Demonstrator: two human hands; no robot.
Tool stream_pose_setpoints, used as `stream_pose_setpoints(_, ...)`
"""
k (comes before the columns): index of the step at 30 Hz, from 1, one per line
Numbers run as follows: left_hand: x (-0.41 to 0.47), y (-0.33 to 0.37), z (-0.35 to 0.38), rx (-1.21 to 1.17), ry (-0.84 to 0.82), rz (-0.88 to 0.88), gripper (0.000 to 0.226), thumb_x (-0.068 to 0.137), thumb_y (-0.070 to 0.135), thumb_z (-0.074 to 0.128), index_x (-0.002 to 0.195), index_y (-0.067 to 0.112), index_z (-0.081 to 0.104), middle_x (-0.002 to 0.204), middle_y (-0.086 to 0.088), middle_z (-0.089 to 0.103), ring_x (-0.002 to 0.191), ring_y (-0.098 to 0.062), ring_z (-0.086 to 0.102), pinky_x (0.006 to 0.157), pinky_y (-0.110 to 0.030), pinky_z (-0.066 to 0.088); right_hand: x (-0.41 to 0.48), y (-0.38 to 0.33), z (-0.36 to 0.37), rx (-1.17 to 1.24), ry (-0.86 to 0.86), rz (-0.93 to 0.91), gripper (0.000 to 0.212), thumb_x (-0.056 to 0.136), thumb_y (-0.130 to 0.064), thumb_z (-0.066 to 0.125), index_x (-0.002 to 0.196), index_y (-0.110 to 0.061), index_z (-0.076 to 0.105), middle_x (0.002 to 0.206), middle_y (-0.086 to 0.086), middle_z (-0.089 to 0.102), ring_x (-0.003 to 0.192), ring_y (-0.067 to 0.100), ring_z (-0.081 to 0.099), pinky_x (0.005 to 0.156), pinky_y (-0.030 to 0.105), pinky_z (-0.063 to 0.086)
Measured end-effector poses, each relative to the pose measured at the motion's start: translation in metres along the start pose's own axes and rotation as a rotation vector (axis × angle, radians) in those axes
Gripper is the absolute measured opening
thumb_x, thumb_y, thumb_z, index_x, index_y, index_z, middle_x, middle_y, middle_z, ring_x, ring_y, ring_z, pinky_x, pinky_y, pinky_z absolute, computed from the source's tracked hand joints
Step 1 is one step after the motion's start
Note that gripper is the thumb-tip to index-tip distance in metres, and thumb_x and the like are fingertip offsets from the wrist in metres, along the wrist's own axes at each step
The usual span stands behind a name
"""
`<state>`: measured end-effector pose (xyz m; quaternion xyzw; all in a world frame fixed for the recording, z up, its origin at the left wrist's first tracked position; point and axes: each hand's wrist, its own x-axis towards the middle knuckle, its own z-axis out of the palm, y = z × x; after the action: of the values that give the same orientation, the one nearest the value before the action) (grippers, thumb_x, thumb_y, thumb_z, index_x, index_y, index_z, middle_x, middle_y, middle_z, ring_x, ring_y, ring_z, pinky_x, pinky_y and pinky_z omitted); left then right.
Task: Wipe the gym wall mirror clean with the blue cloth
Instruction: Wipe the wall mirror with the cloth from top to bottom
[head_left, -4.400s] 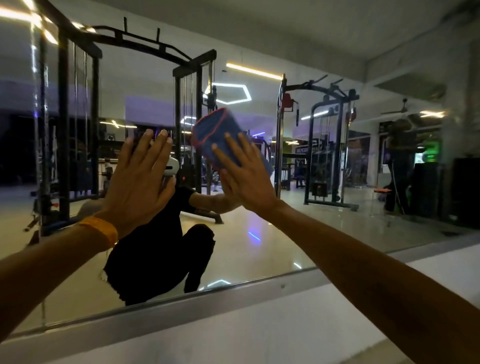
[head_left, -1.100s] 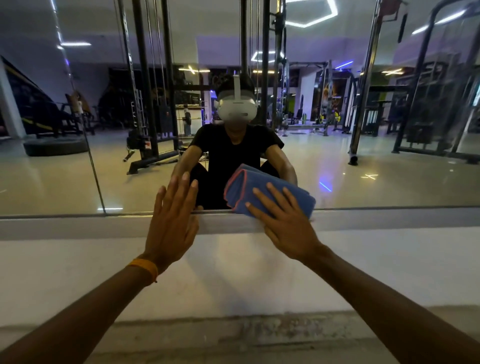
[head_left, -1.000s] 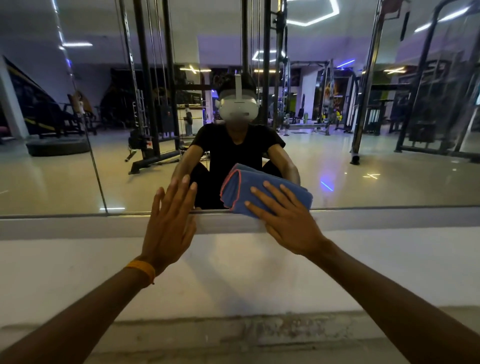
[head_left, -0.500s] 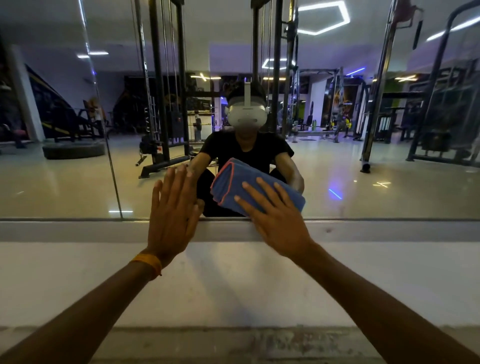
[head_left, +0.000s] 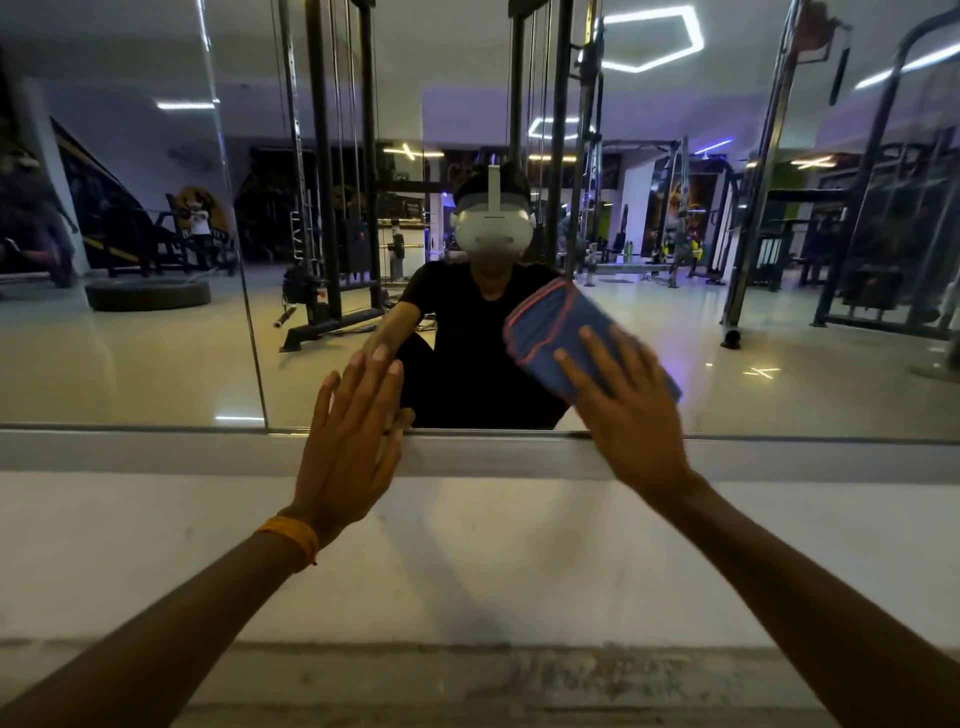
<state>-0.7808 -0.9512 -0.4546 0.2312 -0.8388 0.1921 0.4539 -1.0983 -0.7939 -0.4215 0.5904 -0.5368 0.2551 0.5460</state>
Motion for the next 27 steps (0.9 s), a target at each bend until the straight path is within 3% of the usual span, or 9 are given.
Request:
stream_pose_setpoints(2, -0.003, -0.002, 0.000, -0.012, -0.002, -0.003, 0.069, 0.103, 0.033, 0.039, 0.162, 0.002, 0.022, 0.173, -0.018, 0.009, 0.160, -0.036, 0.008, 0.124, -0.066, 0.018, -0.008, 0.014, -0.011, 0.060, 0.023, 0.204, 0.070, 0.101, -0.023, 0.066, 0.161, -0.023, 0.030, 0.167, 0.015, 0.028, 0.155, 0.042, 0.020, 0.125, 0.057, 0.020)
stream_pose_setpoints(4, -0.004, -0.004, 0.001, -0.018, 0.009, 0.000, 0.069, 0.104, 0.032, 0.039, 0.162, 0.002, 0.021, 0.173, -0.018, 0.009, 0.160, -0.037, 0.009, 0.123, -0.067, 0.019, -0.025, 0.002, -0.016, 0.114, 0.019, 0.254, 0.065, 0.103, -0.021, 0.058, 0.161, -0.025, 0.029, 0.168, 0.014, 0.026, 0.155, 0.043, 0.018, 0.123, 0.059, 0.023)
stream_pose_setpoints(7, -0.002, -0.002, 0.003, -0.043, 0.030, -0.010, 0.071, 0.102, 0.031, 0.042, 0.163, 0.003, 0.019, 0.173, -0.018, 0.009, 0.160, -0.038, 0.009, 0.122, -0.068, 0.021, -0.057, -0.028, -0.006, 0.089, -0.138, -0.033, 0.069, 0.095, -0.010, 0.058, 0.159, -0.026, 0.036, 0.168, 0.012, 0.028, 0.156, 0.041, 0.018, 0.118, 0.062, 0.028)
stream_pose_setpoints(10, -0.001, 0.005, 0.006, -0.055, 0.050, -0.036, 0.072, 0.101, 0.031, 0.045, 0.162, 0.001, 0.022, 0.172, -0.019, 0.012, 0.159, -0.039, 0.011, 0.122, -0.068, 0.022, -0.060, -0.013, -0.003, 0.026, -0.214, -0.219, 0.069, 0.097, -0.019, 0.062, 0.160, -0.027, 0.036, 0.169, 0.006, 0.028, 0.156, 0.036, 0.021, 0.117, 0.059, 0.033)
stream_pose_setpoints(13, -0.002, 0.006, 0.005, -0.064, 0.049, -0.022, 0.071, 0.101, 0.031, 0.044, 0.161, 0.000, 0.023, 0.172, -0.019, 0.011, 0.160, -0.038, 0.010, 0.124, -0.067, 0.019, -0.068, 0.022, -0.014, 0.001, -0.208, -0.187, 0.071, 0.097, -0.019, 0.066, 0.161, -0.024, 0.034, 0.168, 0.008, 0.029, 0.155, 0.037, 0.024, 0.116, 0.060, 0.035)
stream_pose_setpoints(16, -0.009, 0.003, 0.005, -0.068, 0.010, 0.016, 0.072, 0.099, 0.031, 0.043, 0.161, 0.000, 0.024, 0.173, -0.018, 0.009, 0.160, -0.037, 0.009, 0.125, -0.065, 0.017, -0.093, 0.039, -0.028, 0.064, -0.242, -0.076, 0.065, 0.102, -0.027, 0.055, 0.161, -0.022, 0.029, 0.169, 0.010, 0.027, 0.157, 0.038, 0.019, 0.118, 0.064, 0.030)
stream_pose_setpoints(21, -0.014, 0.006, 0.008, -0.012, -0.046, 0.038, 0.072, 0.100, 0.034, 0.042, 0.162, 0.002, 0.024, 0.172, -0.018, 0.011, 0.159, -0.038, 0.011, 0.124, -0.066, 0.020, -0.082, 0.005, -0.022, 0.101, -0.281, -0.127, 0.057, 0.106, -0.034, 0.045, 0.160, -0.023, 0.033, 0.169, 0.009, 0.027, 0.157, 0.037, 0.019, 0.121, 0.062, 0.025)
stream_pose_setpoints(24, -0.015, 0.016, 0.012, 0.007, -0.073, 0.058, 0.073, 0.099, 0.034, 0.043, 0.162, 0.003, 0.023, 0.173, -0.017, 0.010, 0.160, -0.037, 0.011, 0.125, -0.065, 0.019, -0.062, -0.020, -0.013, 0.074, -0.301, -0.214, 0.054, 0.108, -0.042, 0.041, 0.159, -0.025, 0.039, 0.168, 0.005, 0.030, 0.154, 0.035, 0.028, 0.119, 0.054, 0.029)
stream_pose_setpoints(27, -0.018, 0.018, 0.016, 0.009, -0.081, 0.043, 0.074, 0.099, 0.035, 0.044, 0.162, 0.003, 0.024, 0.173, -0.017, 0.010, 0.159, -0.037, 0.012, 0.124, -0.065, 0.018, -0.060, -0.013, -0.021, -0.020, -0.274, -0.261, 0.052, 0.107, -0.044, 0.041, 0.153, -0.022, 0.050, 0.158, 0.012, 0.045, 0.139, 0.038, 0.046, 0.103, 0.048, 0.038)
